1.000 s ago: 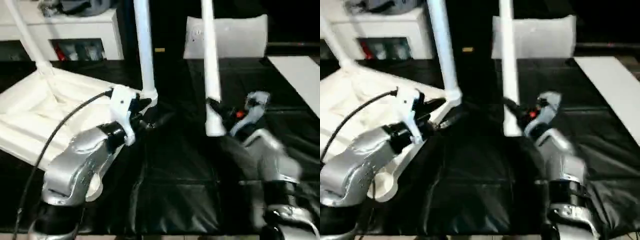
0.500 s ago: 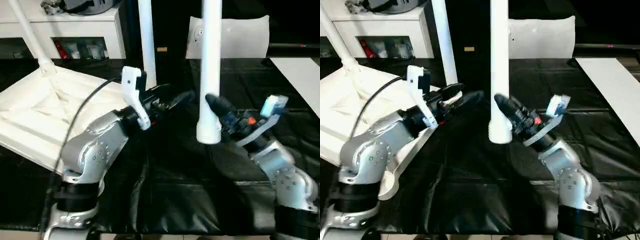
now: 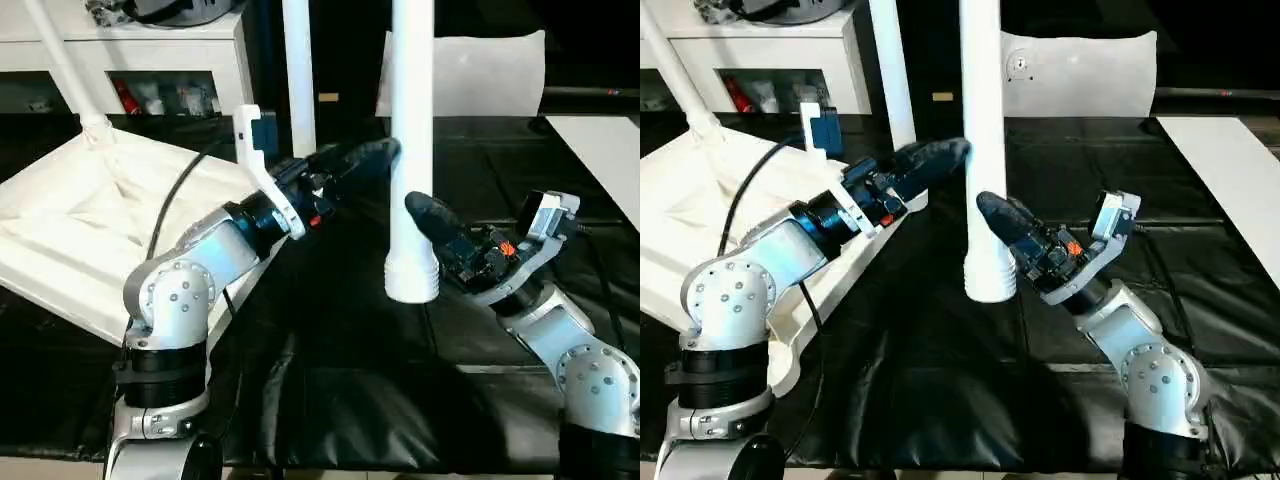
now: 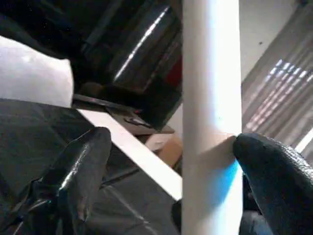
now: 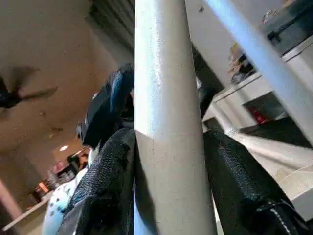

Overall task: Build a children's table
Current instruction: Pick table leg

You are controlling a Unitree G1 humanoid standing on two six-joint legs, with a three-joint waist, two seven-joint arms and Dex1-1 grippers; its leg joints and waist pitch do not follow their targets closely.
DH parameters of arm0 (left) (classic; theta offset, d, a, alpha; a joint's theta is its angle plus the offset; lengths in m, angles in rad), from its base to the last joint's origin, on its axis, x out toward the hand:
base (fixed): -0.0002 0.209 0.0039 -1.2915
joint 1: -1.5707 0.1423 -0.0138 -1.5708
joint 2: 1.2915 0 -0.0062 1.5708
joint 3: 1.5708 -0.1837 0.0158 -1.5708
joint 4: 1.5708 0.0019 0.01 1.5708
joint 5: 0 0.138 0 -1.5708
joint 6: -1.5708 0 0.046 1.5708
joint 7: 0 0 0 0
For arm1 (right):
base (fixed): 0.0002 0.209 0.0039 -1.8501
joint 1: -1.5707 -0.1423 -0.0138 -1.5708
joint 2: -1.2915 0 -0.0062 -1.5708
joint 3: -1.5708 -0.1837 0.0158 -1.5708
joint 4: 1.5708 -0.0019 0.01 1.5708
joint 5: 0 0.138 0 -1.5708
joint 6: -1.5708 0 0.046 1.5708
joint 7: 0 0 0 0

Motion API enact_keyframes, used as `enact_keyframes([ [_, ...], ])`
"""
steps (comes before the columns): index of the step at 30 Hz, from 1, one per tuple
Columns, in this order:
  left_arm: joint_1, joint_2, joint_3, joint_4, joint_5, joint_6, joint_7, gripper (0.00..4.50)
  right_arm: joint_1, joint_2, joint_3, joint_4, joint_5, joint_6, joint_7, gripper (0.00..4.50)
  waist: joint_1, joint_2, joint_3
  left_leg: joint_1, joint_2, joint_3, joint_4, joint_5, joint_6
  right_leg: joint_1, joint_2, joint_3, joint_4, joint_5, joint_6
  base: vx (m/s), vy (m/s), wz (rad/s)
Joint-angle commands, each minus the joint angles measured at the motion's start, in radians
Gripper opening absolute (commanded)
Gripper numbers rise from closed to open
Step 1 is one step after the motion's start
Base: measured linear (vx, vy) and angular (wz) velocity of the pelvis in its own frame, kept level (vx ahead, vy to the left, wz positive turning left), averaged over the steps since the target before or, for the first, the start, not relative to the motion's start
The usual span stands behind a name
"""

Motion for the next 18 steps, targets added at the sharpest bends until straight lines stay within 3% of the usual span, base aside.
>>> enact_keyframes([
  [1, -0.015, -0.002, 0.0, -0.021, -0.033, 0.027, -0.012, 4.5, 0.006, -0.015, 0.019, -0.043, 0.015, 0.027, 0.021, 1.8, 0.006, -0.028, -0.065, 0.005, 0.037, -0.007, -0.07, -0.005, 0.034, 0.05, -0.073, 0.043, -0.084, -0.052, -0.182, 0.0, 0.0, 0.0],
  [2, -0.014, -0.002, -0.001, -0.021, -0.036, 0.03, -0.014, 4.5, 0.007, -0.019, 0.023, -0.044, 0.015, 0.032, 0.027, 1.8, 0.008, -0.026, -0.065, 0.006, 0.038, -0.008, -0.07, -0.003, 0.034, 0.049, -0.074, 0.043, -0.083, -0.051, -0.182, 0.0, 0.0, 0.0],
  [5, -0.009, -0.004, -0.005, -0.015, -0.071, 0.04, -0.03, 4.5, 0.014, -0.043, 0.052, -0.051, 0.029, 0.056, 0.056, 1.8, 0.009, -0.034, -0.064, 0.005, 0.038, -0.007, -0.07, -0.008, 0.031, 0.05, -0.074, 0.043, -0.086, -0.059, -0.175, 0.0, 0.0, 0.0],
  [7, -0.006, 0.002, -0.013, -0.008, -0.073, 0.041, -0.047, 4.5, 0.016, -0.054, 0.066, -0.052, 0.031, 0.063, 0.071, 1.8, 0.012, -0.031, -0.063, 0.005, 0.038, -0.008, -0.071, -0.01, 0.029, 0.049, -0.074, 0.043, -0.086, -0.065, -0.171, 0.0, 0.0, 0.0],
  [10, 0.003, 0.023, -0.034, 0.001, -0.07, 0.042, -0.092, 4.5, 0.016, -0.065, 0.086, -0.051, 0.023, 0.068, 0.092, 1.8, 0.016, -0.034, -0.063, 0.007, 0.04, -0.009, -0.074, -0.015, 0.024, 0.047, -0.075, 0.044, -0.088, -0.082, -0.158, 0.0, 0.0, 0.0],
  [11, 0.006, 0.031, -0.039, 0.004, -0.071, 0.043, -0.108, 4.22, 0.014, -0.067, 0.091, -0.048, 0.021, 0.068, 0.097, 1.8, 0.016, -0.033, -0.063, 0.007, 0.039, -0.008, -0.073, -0.014, 0.022, 0.047, -0.074, 0.044, -0.088, -0.081, -0.156, 0.0, 0.0, 0.0],
  [16, 0.032, 0.073, -0.041, -0.008, -0.105, 0.007, -0.251, 4.01, 0.007, -0.074, 0.093, -0.028, 0.032, 0.071, 0.116, 1.8, 0.016, -0.035, -0.064, 0.007, 0.039, -0.008, -0.074, -0.008, 0.017, 0.048, -0.076, 0.043, -0.083, -0.053, -0.171, 0.0, 0.0, 0.0],
  [18, 0.046, 0.101, -0.06, -0.007, -0.08, -0.025, -0.306, 3.87, 0.008, -0.082, 0.099, -0.025, 0.031, 0.072, 0.129, 1.8, 0.015, -0.035, -0.063, 0.008, 0.04, -0.008, -0.074, -0.01, 0.02, 0.047, -0.075, 0.044, -0.083, -0.041, -0.171, 0.0, 0.0, 0.0],
])
